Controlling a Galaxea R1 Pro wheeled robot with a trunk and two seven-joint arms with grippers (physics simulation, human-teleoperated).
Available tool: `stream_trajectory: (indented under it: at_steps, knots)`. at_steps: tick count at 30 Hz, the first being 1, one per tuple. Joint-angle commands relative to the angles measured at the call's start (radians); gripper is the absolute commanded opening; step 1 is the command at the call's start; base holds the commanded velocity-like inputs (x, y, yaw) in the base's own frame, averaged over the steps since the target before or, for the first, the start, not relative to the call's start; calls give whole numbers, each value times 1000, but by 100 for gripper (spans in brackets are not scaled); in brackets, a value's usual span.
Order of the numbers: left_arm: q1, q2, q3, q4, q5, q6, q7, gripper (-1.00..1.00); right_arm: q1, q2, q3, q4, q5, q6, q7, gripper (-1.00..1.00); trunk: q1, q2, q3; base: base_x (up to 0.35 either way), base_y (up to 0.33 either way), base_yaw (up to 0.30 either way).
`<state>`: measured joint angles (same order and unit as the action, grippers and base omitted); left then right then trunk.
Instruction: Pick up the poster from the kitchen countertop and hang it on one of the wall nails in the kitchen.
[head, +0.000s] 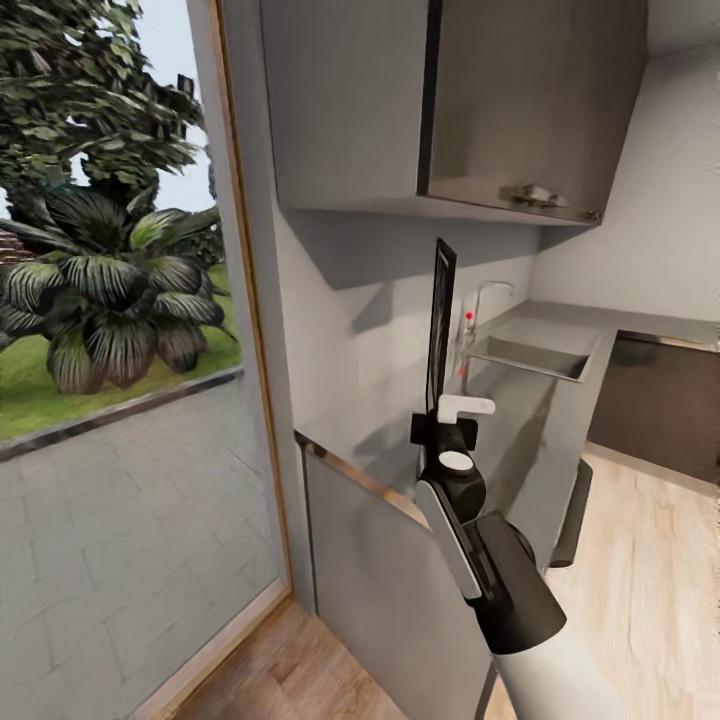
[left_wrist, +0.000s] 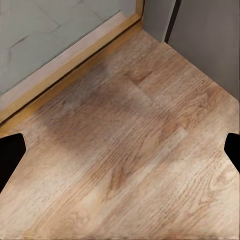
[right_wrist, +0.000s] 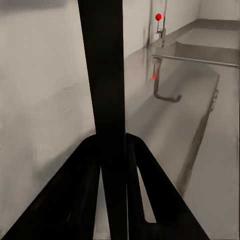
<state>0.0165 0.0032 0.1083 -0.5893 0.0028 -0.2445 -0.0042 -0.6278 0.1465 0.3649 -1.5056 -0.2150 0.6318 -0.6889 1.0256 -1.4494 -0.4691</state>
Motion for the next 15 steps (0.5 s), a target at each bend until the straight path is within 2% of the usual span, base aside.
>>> stream_trajectory:
  at_steps: [1, 15]
  knots:
    - [0, 0, 1, -1, 0, -1, 0, 100, 0, 0, 2, -1, -9, 2, -9, -100, -1, -1, -1, -330, 0, 0]
    - [0, 0, 1, -1, 0, -2, 0, 100, 3, -1, 2, -2, -9, 2, -9, -100, -1, -1, -1, -335, 0, 0]
